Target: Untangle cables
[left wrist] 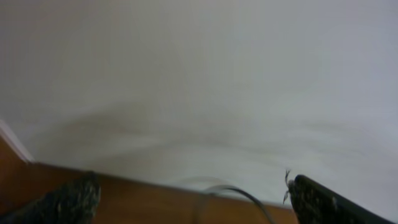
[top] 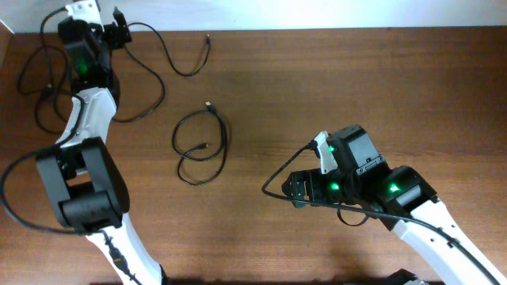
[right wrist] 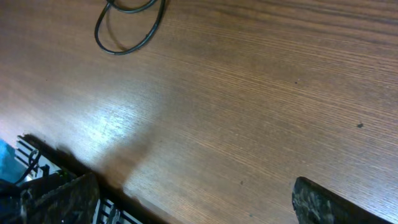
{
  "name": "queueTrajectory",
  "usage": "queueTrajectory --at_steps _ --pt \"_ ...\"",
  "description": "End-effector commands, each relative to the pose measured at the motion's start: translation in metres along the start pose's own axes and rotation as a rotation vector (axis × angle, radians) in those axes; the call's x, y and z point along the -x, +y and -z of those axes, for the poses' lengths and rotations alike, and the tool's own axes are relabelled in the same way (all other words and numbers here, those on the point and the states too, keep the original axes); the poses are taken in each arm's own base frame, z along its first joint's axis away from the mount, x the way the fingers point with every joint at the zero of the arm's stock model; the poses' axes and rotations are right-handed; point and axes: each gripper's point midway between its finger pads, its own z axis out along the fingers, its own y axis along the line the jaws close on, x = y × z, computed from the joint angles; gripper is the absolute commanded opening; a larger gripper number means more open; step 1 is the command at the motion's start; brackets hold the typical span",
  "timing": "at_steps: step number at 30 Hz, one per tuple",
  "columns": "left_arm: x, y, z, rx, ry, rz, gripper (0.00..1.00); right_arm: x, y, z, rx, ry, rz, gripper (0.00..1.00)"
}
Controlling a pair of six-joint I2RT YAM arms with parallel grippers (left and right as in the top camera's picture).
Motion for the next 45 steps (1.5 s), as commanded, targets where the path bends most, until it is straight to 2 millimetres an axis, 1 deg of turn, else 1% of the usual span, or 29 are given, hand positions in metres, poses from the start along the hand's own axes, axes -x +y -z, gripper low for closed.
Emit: queueTrajectory --at_steps 1,3,4,5,6,7,8,9,11,13,14,15,17,19,22,23,24,26,29,31,33,34,36,38,41,44,45 --pt "-0.005 -0.071 0.024 -0.365 0.088 0.038 0.99 0.003 0.001 0.002 -0.001 -0.012 0.006 0.99" --pt "-0.031 -0.095 0.038 -0.496 0.205 0.08 0.99 0.003 0.001 0.002 -0.001 -0.012 0.006 0.98" --pt "-0.047 -0.105 0.047 -0.545 0.29 0.135 0.99 0.003 0.001 0.002 -0.001 -0.012 0.006 0.98" --pt "-0.064 -0.11 0.055 -0.551 0.383 0.19 0.99 0.003 0.001 0.002 -0.001 -0.012 0.006 0.98" --pt "-0.085 -0.118 0.067 -0.554 0.496 0.238 0.99 0.003 0.001 0.002 -0.001 -0.012 0.006 0.98" --pt "-0.099 -0.126 0.077 -0.56 0.579 0.271 0.99 0.003 0.001 0.002 -0.001 -0.012 0.006 0.99" --pt "-0.108 -0.133 0.085 -0.563 0.638 0.294 0.99 0.003 0.001 0.002 -0.001 -0.012 0.006 0.98" --pt "-0.121 -0.147 0.098 -0.577 0.72 0.306 0.99 0.003 0.001 0.002 -0.001 -0.012 0.006 0.98" --pt "-0.137 -0.168 0.121 -0.598 0.837 0.31 0.99 0.005 0.002 0.002 0.005 -0.017 0.008 0.98" --pt "-0.154 -0.176 0.141 -0.556 0.954 0.301 0.99 0.004 0.002 0.002 0.005 -0.017 0.008 0.98" --pt "-0.159 -0.177 0.147 -0.535 0.986 0.293 0.99 0.004 0.002 0.002 0.004 -0.017 0.008 0.98" --pt "-0.166 -0.18 0.156 -0.517 1.033 0.272 0.99 0.004 0.002 0.002 0.005 -0.017 0.008 0.98" --pt "-0.176 -0.196 0.179 -0.525 1.124 0.24 0.99 0.005 0.002 0.002 0.005 -0.017 0.008 0.99" --pt "-0.185 -0.208 0.192 -0.508 1.171 0.175 0.99 0.005 0.002 0.002 0.005 -0.017 0.008 0.99" --pt "-0.192 -0.219 0.197 -0.452 1.167 0.049 0.99 0.005 0.002 0.003 0.005 -0.018 0.008 0.98" --pt "-0.192 -0.225 0.199 -0.461 1.168 0.036 0.99 0.005 0.002 0.002 0.004 -0.018 0.008 0.98" --pt "-0.193 -0.236 0.204 -0.482 1.169 0.017 0.99 0.005 0.002 0.003 0.002 -0.019 0.008 0.98" --pt "-0.192 -0.244 0.204 -0.481 1.147 -0.018 0.99 0.005 0.002 0.002 0.002 -0.018 0.008 0.98" --pt "-0.196 -0.243 0.202 -0.397 1.141 -0.044 0.99 0.005 0.002 0.003 0.002 -0.019 0.008 0.98" --pt "-0.202 -0.233 0.197 -0.225 1.134 -0.038 1.0 0.005 0.002 0.003 0.002 -0.019 0.008 0.99" --pt "-0.207 -0.232 0.196 -0.139 1.129 -0.011 0.98 0.005 0.002 0.002 0.002 -0.018 0.008 0.99" --pt "-0.209 -0.238 0.197 -0.151 1.13 -0.015 0.96 0.005 0.002 0.002 0.002 -0.018 0.008 0.98" --pt "-0.212 -0.244 0.199 -0.161 1.135 -0.029 0.89 0.005 0.002 0.002 0.002 -0.018 0.008 0.99" --pt "-0.219 -0.251 0.203 -0.17 1.147 -0.045 0.85 0.005 0.002 0.002 0.002 -0.018 0.008 0.98" --pt "-0.236 -0.257 0.209 -0.173 1.189 -0.077 0.84 0.005 0.002 0.002 0.002 -0.018 0.009 0.98" --pt "-0.253 -0.253 0.215 -0.156 1.244 -0.099 0.84 0.005 0.002 0.002 0.002 -0.018 0.009 0.99" --pt "-0.256 -0.252 0.217 -0.151 1.26 -0.105 0.84 0.005 0.002 0.002 0.002 -0.018 0.009 0.98"
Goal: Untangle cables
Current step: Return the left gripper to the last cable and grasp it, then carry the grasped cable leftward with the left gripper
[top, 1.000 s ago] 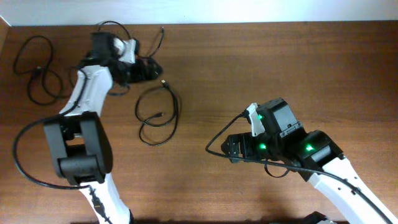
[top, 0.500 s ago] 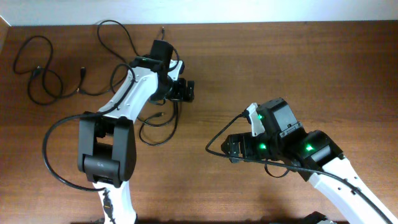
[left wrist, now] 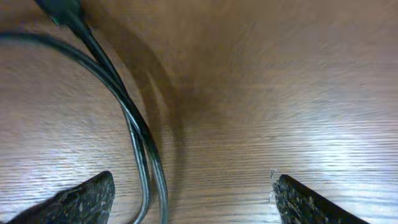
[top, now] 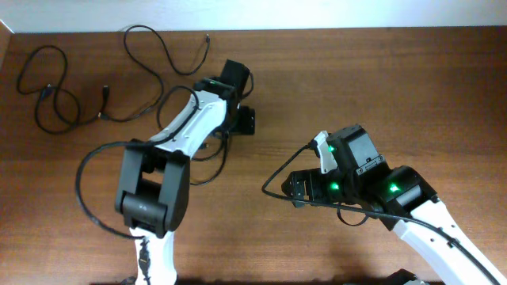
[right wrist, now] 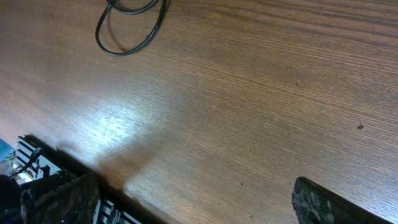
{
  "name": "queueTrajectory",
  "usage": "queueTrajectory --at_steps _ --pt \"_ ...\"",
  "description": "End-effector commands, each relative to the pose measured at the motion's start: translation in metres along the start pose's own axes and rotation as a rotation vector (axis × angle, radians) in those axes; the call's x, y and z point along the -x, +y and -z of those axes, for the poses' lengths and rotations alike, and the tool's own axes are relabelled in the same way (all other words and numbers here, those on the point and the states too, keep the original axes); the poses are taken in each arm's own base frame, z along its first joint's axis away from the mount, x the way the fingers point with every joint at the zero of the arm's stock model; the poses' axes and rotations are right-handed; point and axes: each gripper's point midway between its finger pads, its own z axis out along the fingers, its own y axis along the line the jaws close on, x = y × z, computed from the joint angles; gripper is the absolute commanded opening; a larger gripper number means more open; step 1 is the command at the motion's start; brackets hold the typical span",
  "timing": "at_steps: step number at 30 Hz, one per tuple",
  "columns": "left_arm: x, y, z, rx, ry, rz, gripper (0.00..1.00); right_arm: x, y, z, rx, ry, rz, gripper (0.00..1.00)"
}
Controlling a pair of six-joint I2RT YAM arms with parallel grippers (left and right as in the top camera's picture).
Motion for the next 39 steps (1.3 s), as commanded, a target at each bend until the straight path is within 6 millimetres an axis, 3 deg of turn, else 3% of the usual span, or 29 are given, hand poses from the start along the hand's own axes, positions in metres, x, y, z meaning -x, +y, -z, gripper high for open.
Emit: queueTrajectory --at_steps 1,8,12,18,20,21,23,24,28,31,33,36,39 --pt "-0.013 0.008 -0.016 0.042 0.059 0.014 0.84 0.004 0.001 0.002 0.0 -0.015 0.007 0.98" --pt "-0.04 0.012 -0.012 0.064 0.17 0.005 0.64 0.004 0.001 0.002 0.0 -0.015 0.007 0.98" --pt "-0.055 0.018 -0.015 0.089 0.217 0.001 0.63 0.004 0.001 0.002 0.0 -0.015 0.007 0.98" --pt "-0.077 0.034 -0.042 0.142 0.225 -0.007 0.64 0.004 0.001 0.002 0.0 -0.015 0.007 0.99" --pt "-0.078 0.044 -0.044 0.196 0.215 -0.016 0.48 0.004 0.001 0.002 0.0 -0.015 0.007 0.99" --pt "-0.079 0.045 -0.044 0.199 0.219 -0.027 0.25 0.004 0.001 0.002 0.0 -0.015 0.007 0.98" --pt "-0.083 0.042 -0.044 0.19 0.234 -0.03 0.12 0.004 0.001 0.002 0.0 -0.015 0.007 0.98" --pt "-0.085 0.039 -0.044 0.177 0.242 -0.033 0.0 0.004 0.001 0.002 0.0 -0.015 0.007 0.99" --pt "-0.081 0.042 -0.039 0.181 0.237 -0.028 0.0 0.004 0.001 0.002 0.0 -0.015 0.007 0.98" --pt "-0.064 0.052 -0.009 0.171 0.203 0.014 0.0 0.004 0.001 0.002 0.0 -0.015 0.007 0.99" --pt "-0.045 0.059 0.024 0.15 0.13 0.05 0.0 0.004 0.001 0.002 0.0 -0.015 0.007 0.99" --pt "-0.018 0.074 0.085 0.108 -0.037 0.114 0.0 0.004 0.001 0.002 0.0 -0.015 0.007 0.98" --pt "-0.006 0.105 0.153 0.08 -0.216 0.207 0.0 0.004 0.001 0.002 0.0 -0.015 0.007 0.99"
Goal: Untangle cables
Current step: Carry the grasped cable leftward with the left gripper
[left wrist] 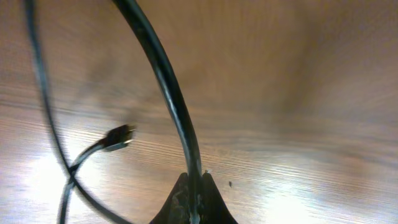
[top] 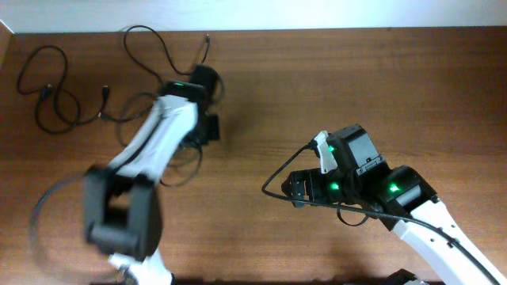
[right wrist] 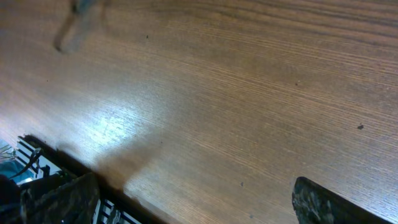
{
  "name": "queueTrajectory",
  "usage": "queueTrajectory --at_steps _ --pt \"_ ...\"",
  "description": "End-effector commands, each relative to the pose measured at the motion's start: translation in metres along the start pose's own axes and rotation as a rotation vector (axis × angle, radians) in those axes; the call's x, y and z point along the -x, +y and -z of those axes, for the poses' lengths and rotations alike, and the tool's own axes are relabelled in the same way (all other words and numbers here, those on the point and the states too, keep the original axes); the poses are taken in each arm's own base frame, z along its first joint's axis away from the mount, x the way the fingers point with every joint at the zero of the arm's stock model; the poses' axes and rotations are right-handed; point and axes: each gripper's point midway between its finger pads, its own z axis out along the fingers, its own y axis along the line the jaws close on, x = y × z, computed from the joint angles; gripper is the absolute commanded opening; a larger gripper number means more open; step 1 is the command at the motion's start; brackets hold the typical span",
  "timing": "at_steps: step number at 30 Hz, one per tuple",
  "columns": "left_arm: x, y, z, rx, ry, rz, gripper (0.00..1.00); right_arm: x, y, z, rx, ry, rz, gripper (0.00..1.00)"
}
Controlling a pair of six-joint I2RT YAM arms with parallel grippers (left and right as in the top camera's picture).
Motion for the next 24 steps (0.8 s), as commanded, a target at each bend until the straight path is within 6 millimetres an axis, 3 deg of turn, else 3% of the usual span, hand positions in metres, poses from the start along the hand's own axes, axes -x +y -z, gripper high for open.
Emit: queueTrajectory --at_steps 1,4,7,9,12,18,24 --pt "0.029 0.046 0.098 -0.043 -0.273 0.13 0.0 0.004 0.001 0.002 0.0 -0.015 0.007 0.98" --pt "0.029 0.1 0.145 -0.028 -0.406 0.272 0.0 0.004 0.001 0.002 0.0 -0.015 0.007 0.98" --pt "0.021 0.146 0.166 0.01 -0.46 0.391 0.0 0.004 0.001 0.002 0.0 -0.015 0.007 0.98" --pt "0.007 0.185 0.167 0.092 -0.444 0.505 0.0 0.004 0.001 0.002 0.0 -0.015 0.007 0.99" --pt "-0.021 0.236 0.157 0.221 -0.388 0.773 0.0 0.004 0.001 0.002 0.0 -0.015 0.007 0.98" --pt "-0.055 0.287 0.114 0.318 -0.285 1.095 0.0 0.004 0.001 0.002 0.0 -0.015 0.007 0.98" --pt "-0.046 0.33 0.062 0.358 -0.261 1.201 0.0 0.004 0.001 0.002 0.0 -0.015 0.007 0.98"
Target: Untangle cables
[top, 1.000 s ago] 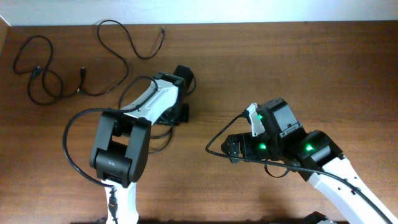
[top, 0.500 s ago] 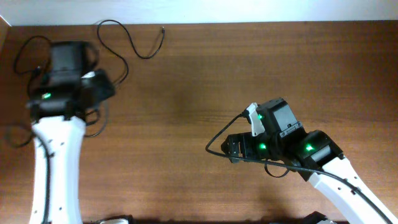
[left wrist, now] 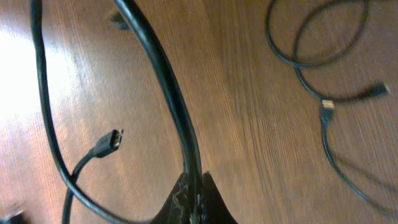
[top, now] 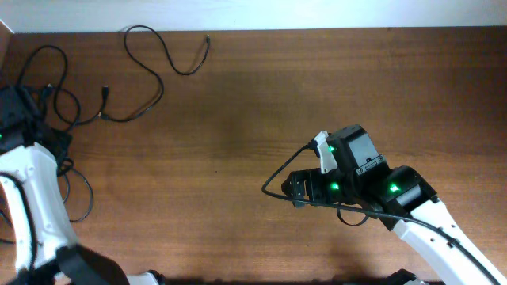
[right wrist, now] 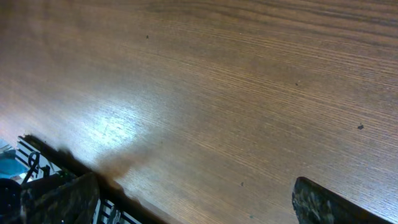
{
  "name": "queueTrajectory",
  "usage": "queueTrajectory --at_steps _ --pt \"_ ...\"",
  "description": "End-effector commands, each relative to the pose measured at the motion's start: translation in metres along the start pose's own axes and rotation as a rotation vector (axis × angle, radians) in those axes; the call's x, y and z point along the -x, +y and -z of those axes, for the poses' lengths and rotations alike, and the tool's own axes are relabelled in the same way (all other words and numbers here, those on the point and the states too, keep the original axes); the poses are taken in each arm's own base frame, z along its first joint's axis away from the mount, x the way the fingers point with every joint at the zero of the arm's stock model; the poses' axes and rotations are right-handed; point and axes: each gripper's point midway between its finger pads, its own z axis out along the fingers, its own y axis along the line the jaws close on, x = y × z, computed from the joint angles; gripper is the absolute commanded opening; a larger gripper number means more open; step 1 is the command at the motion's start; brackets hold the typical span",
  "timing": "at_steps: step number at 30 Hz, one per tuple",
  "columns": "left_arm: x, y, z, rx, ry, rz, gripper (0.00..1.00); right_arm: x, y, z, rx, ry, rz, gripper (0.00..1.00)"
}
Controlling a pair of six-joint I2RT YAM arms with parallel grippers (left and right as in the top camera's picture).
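Observation:
My left gripper is shut on a thick black cable that arcs up and away from the jaws. Its small plug hangs over the wood at the left. In the overhead view my left arm is at the table's far left edge, with the held cable's loop trailing beside it. A second thin black cable snakes along the back edge. A third cable lies in the back left corner. My right gripper stands open over bare wood.
In the left wrist view, other cable loops and a plug lie near the held cable. My right arm sits at the front right with its own black lead looping out to the left. The brown wooden table ends at a white wall behind.
My left gripper, still shut on the looped cable, was left of the table's middle and is now at the far left edge. The loop has left the middle. The right arm has not moved.
My left gripper was open at the back left corner, facing the wall, while a looped cable lay left of the middle. Then it stood open over that loop, then shut on it. Now the loop is at the left edge, apart from the back cable.

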Motion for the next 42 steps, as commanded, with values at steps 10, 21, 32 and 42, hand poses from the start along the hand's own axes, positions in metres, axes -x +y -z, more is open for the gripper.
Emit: queueTrajectory --at_steps 10,21,32,42 --pt "0.018 0.025 -0.121 0.155 0.045 0.203 0.03 0.004 0.001 0.002 0.0 -0.015 0.007 0.99" --pt "-0.002 0.024 -0.172 0.205 0.106 0.184 0.67 0.004 0.001 0.002 0.0 -0.015 0.007 0.98" --pt "-0.031 -0.01 -0.169 -0.004 0.289 0.045 0.99 0.004 0.001 0.002 0.0 -0.015 0.007 0.99" --pt "-0.033 0.035 -0.184 0.204 0.2 0.014 0.67 0.004 0.001 0.002 0.0 -0.015 0.007 0.98"
